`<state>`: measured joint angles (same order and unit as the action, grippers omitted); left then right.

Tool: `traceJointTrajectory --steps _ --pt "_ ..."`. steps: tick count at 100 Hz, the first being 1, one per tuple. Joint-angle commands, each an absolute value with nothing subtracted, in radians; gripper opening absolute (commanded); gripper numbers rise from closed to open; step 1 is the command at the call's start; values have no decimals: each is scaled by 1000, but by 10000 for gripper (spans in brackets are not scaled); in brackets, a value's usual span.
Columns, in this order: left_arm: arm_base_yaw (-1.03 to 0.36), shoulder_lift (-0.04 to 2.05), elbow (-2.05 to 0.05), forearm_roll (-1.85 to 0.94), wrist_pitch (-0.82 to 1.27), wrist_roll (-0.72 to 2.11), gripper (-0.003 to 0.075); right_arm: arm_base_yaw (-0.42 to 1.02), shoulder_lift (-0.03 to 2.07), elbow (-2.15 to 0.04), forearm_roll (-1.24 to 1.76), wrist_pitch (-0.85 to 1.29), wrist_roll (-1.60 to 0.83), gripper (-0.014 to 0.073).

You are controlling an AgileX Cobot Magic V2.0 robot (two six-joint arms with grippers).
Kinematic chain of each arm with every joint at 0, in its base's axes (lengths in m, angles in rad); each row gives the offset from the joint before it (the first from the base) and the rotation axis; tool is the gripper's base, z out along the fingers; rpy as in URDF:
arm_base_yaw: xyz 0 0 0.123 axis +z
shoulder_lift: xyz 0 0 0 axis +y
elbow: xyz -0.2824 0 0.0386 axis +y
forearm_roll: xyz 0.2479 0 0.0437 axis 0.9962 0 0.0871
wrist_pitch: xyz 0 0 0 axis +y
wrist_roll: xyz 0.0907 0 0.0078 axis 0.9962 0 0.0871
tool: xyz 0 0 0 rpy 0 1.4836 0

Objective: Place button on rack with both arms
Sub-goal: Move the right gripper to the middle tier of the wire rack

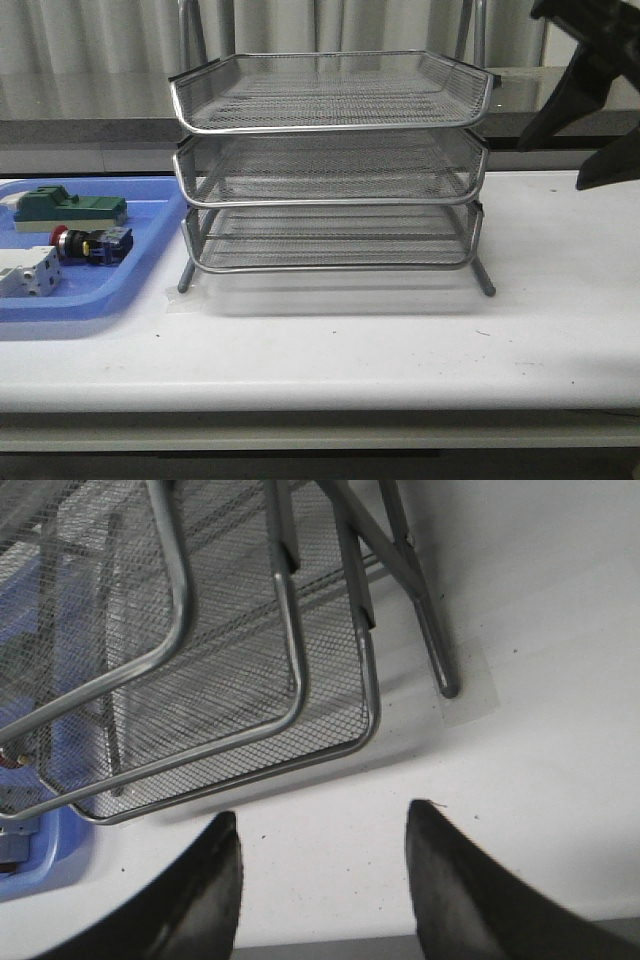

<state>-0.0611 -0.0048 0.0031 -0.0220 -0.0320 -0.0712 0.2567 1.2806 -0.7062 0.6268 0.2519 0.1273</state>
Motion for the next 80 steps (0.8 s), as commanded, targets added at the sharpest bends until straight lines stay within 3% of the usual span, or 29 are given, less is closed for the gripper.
traceJointTrajectory --steps 1,80 --pt "-71 -37 38 -23 -114 -81 -20 265 1297 -741 656 163 121 394" --pt "-71 -37 38 -23 -114 -81 -20 265 1351 -741 680 127 121 394"
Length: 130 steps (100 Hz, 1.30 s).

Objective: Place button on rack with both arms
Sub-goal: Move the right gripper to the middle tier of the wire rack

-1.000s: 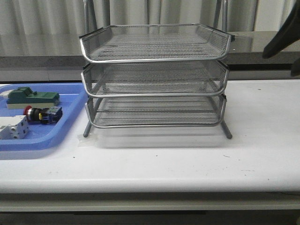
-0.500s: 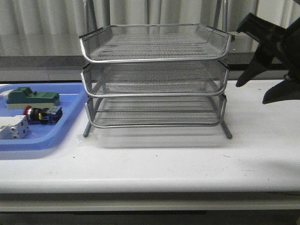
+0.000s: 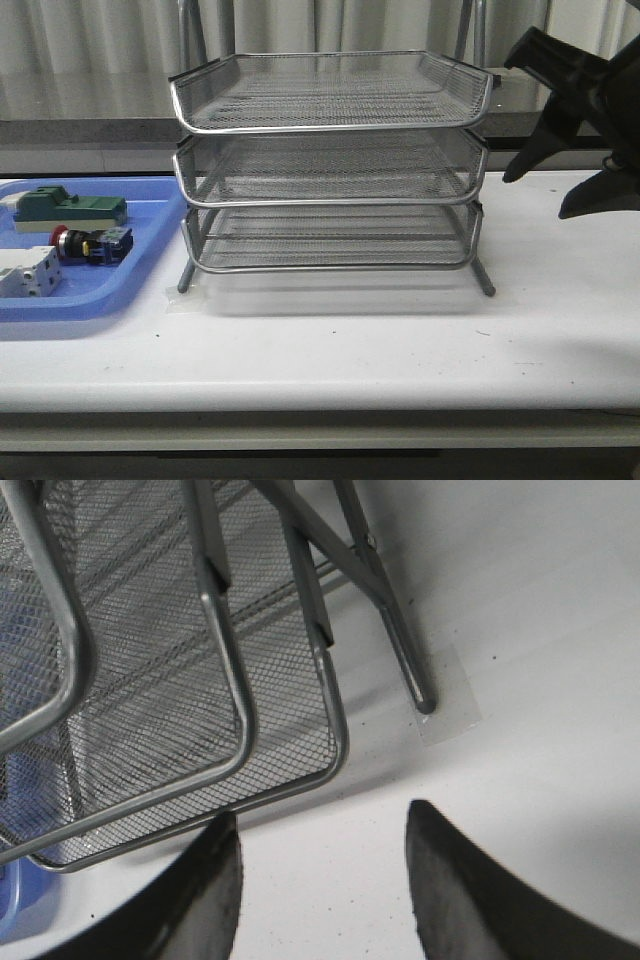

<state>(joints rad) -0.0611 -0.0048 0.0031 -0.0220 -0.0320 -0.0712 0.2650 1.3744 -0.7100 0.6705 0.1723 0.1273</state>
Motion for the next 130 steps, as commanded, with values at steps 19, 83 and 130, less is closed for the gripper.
traceJointTrajectory --steps 19,83,130 --pt "-71 -37 38 -23 -114 -81 -20 265 1353 -741 734 126 91 394" --pt "-71 -37 38 -23 -114 -81 -20 185 1424 -741 1668 309 -824 394" --pt "-71 -37 38 -23 -114 -81 -20 133 1516 -751 1783 462 -957 394"
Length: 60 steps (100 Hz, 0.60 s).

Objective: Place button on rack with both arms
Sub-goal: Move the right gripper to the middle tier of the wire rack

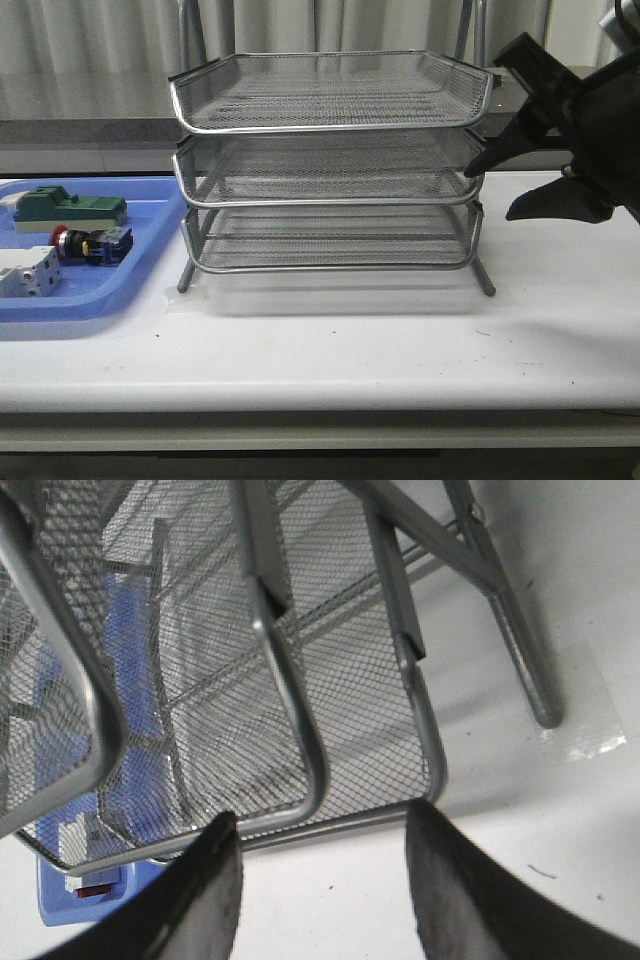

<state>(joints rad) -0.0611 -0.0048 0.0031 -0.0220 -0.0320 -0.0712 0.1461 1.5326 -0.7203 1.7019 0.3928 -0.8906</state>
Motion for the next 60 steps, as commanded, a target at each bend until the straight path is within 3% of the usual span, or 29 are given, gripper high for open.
traceJointTrajectory --steps 1,60 --pt "-71 -37 38 -23 -114 -81 -20 133 1518 -751 1789 464 -967 394" --pt "-71 -37 38 -23 -114 -81 -20 133 1677 -854 1873 622 -1067 394"
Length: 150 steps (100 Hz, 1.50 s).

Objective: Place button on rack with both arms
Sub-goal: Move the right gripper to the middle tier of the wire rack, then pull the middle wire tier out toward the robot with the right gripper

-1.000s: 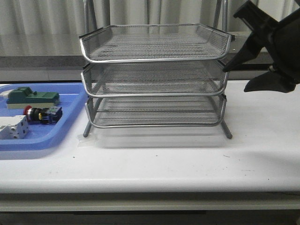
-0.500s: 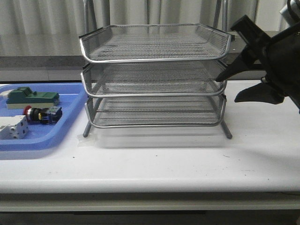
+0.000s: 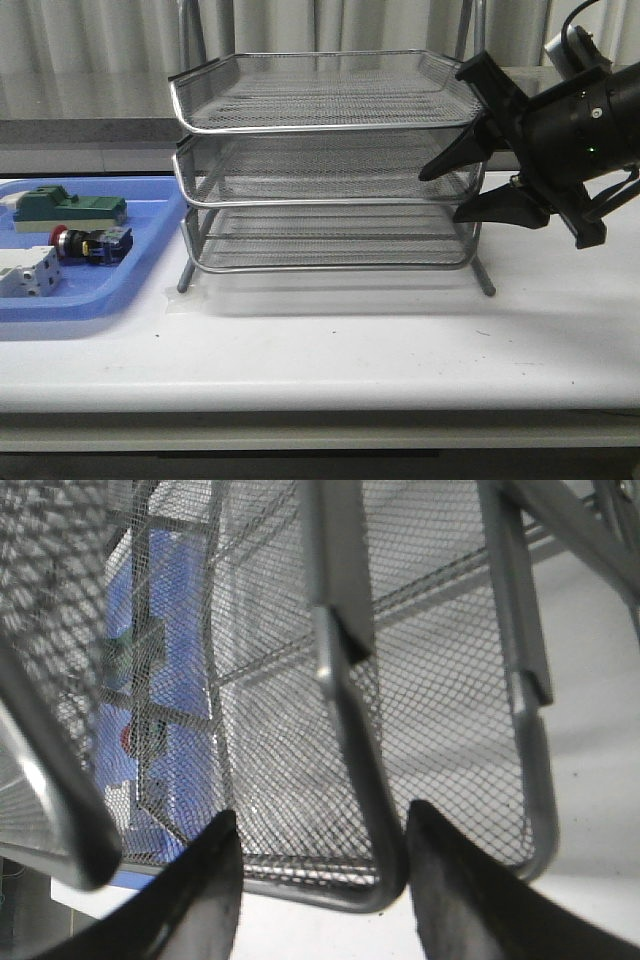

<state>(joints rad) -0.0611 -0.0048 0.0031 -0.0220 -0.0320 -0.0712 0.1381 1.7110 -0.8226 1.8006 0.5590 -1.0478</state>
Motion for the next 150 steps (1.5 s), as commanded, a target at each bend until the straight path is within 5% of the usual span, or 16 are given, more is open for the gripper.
traceJointTrajectory --steps 1,14,54,150 --pt "-71 -37 38 -23 -114 -81 -20 133 1677 -854 1873 621 -1067 394" --pt "-71 -37 38 -23 -114 -81 -20 133 1677 -854 1873 621 -1092 364" --pt "-71 -37 38 -23 -114 -81 -20 133 1677 -847 1838 611 -1094 31" --pt "-71 -37 38 -23 -114 -81 -20 138 1421 -499 1719 667 -1153 34"
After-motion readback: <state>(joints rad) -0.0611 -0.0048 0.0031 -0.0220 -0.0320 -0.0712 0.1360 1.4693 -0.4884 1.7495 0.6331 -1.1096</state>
